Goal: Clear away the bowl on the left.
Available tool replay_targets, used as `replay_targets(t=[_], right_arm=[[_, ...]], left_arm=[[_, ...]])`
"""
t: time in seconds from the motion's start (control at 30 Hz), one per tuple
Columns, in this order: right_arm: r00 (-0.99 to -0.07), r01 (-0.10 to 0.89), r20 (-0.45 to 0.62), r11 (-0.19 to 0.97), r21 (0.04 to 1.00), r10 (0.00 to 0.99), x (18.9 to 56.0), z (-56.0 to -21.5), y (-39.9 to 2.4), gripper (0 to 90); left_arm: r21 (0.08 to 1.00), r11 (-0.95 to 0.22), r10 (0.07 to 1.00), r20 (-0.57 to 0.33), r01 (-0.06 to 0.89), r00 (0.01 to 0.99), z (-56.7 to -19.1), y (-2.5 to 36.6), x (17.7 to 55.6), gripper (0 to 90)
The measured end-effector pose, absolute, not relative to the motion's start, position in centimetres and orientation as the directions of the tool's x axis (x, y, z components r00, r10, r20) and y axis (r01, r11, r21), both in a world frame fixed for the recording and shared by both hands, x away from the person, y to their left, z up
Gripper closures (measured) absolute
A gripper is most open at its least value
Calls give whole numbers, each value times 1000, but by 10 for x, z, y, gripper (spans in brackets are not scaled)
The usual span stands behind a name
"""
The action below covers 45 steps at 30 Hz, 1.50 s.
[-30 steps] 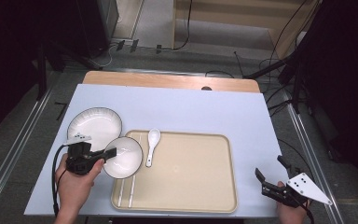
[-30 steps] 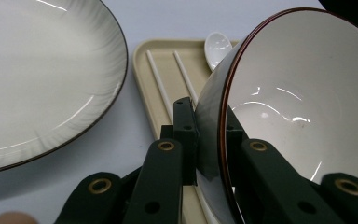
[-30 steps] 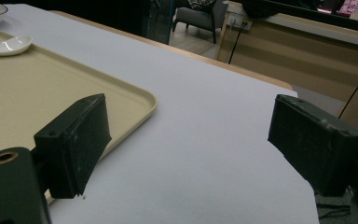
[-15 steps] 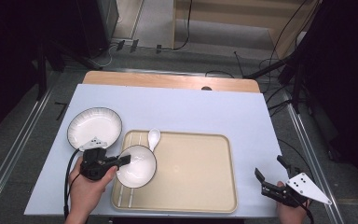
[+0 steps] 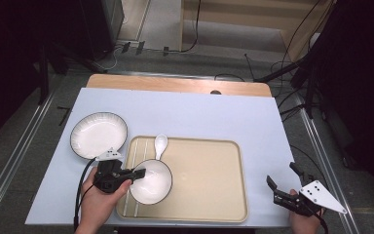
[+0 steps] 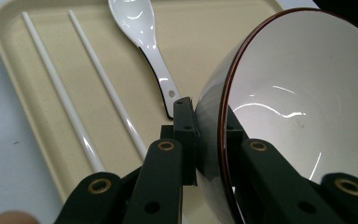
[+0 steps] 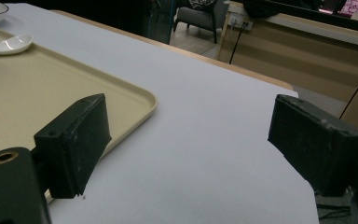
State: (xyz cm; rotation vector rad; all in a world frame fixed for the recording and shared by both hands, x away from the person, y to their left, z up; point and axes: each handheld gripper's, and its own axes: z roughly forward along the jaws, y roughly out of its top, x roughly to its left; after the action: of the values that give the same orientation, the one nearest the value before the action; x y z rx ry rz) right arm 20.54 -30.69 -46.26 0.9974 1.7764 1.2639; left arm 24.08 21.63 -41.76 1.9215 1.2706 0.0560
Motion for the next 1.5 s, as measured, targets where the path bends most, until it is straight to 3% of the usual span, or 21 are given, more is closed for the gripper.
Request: replay_targets(t=[0.73, 1.5], right_arm=[[-433, 180, -120, 217, 960, 893, 205, -463, -308, 130], [-430, 176, -122, 216, 961, 895, 205, -462, -309, 130]], left_arm=[[593, -276, 772, -332, 756, 542, -428, 193, 233, 829], [560, -313, 768, -326, 767, 551, -437, 185, 233, 829]])
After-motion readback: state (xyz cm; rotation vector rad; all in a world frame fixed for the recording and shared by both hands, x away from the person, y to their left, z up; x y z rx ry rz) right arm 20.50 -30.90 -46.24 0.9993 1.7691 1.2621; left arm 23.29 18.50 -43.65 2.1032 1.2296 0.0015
